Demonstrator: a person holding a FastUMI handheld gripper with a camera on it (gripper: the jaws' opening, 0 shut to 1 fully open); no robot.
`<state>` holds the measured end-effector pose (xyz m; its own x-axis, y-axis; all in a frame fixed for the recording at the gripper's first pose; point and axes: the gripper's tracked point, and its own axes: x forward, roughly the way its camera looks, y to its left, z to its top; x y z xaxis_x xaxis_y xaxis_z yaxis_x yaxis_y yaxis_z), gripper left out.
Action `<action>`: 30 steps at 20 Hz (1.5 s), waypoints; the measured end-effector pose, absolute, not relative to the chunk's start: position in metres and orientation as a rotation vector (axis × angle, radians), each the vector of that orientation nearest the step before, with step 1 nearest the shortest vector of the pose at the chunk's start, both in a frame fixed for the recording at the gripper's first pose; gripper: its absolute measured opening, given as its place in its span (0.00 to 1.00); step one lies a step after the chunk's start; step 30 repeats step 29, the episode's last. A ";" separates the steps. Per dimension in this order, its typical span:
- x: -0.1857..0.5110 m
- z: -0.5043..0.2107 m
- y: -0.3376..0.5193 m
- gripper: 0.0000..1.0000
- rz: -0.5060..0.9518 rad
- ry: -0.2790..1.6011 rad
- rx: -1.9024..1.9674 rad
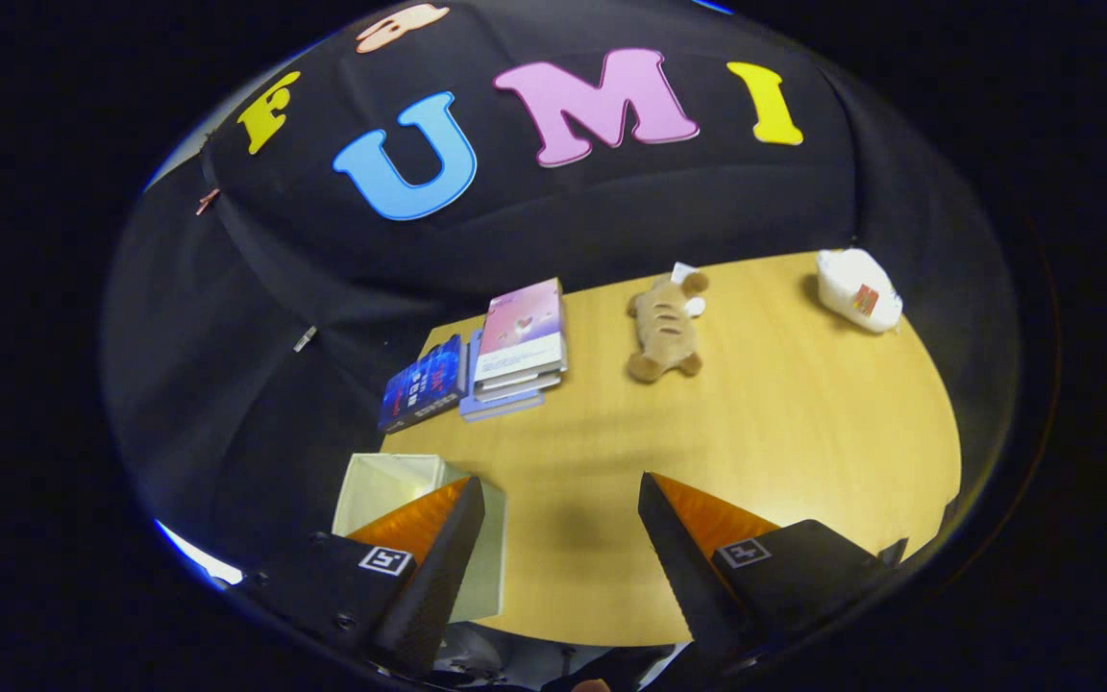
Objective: Open the storage box then place both shoes into the box .Put the left shoe in first, then the right shoe, with the right side of both shoes facing outward in a uniform manner.
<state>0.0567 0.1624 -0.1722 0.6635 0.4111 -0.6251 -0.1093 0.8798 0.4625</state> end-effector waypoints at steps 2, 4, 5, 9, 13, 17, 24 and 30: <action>0.059 -0.171 0.133 0.99 0.263 0.732 0.351; 0.060 -0.170 0.101 0.99 0.220 0.681 0.295; 0.061 -0.168 0.090 0.99 0.206 0.658 0.277; 0.064 -0.152 0.046 0.99 0.165 0.529 0.234; 0.063 -0.131 0.013 0.98 0.154 0.391 0.215; 0.060 -0.132 -0.009 0.98 0.135 0.340 0.181; 0.053 -0.152 -0.030 0.99 0.180 0.376 0.186; 0.056 -0.164 -0.049 0.98 0.215 0.383 0.157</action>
